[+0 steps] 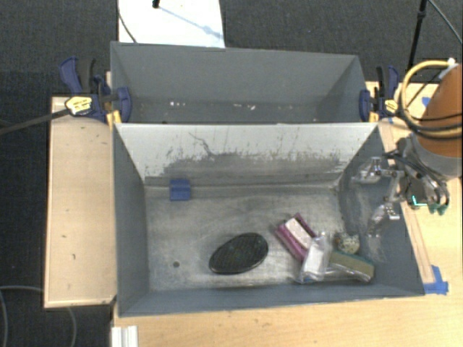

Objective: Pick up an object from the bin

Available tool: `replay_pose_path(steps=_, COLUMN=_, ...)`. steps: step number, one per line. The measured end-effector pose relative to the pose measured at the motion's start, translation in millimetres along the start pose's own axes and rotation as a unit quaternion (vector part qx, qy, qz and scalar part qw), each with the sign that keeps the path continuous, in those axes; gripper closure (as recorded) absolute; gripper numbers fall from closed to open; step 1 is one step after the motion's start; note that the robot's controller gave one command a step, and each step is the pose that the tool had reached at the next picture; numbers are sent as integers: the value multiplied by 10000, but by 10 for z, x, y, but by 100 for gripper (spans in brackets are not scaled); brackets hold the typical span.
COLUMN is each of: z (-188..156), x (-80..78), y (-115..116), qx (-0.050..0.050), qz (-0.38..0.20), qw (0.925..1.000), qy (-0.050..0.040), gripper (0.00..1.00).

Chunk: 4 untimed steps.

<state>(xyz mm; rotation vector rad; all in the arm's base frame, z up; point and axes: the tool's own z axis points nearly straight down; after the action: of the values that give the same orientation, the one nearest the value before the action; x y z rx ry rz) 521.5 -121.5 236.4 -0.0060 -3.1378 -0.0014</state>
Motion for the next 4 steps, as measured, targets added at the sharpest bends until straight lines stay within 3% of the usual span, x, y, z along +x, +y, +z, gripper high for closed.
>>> replay_pose_path(steps=1, z=1657, x=284, y=-216, qx=-3, qz=-1179, qw=9930, qy=-42, gripper=0)
replay_pose_path(steps=2, z=1352, x=369, y=-296, qx=11, qz=-677, qw=9977, qy=-51, gripper=0)
replay_pose_path(steps=3, z=1361, x=353, y=-307, qx=8, qz=14, qw=10000, qy=-61, gripper=0)
replay_pose_path(steps=4, z=1646, x=322, y=-252, qx=-40, qz=647, qw=9979, qy=-36, gripper=0)
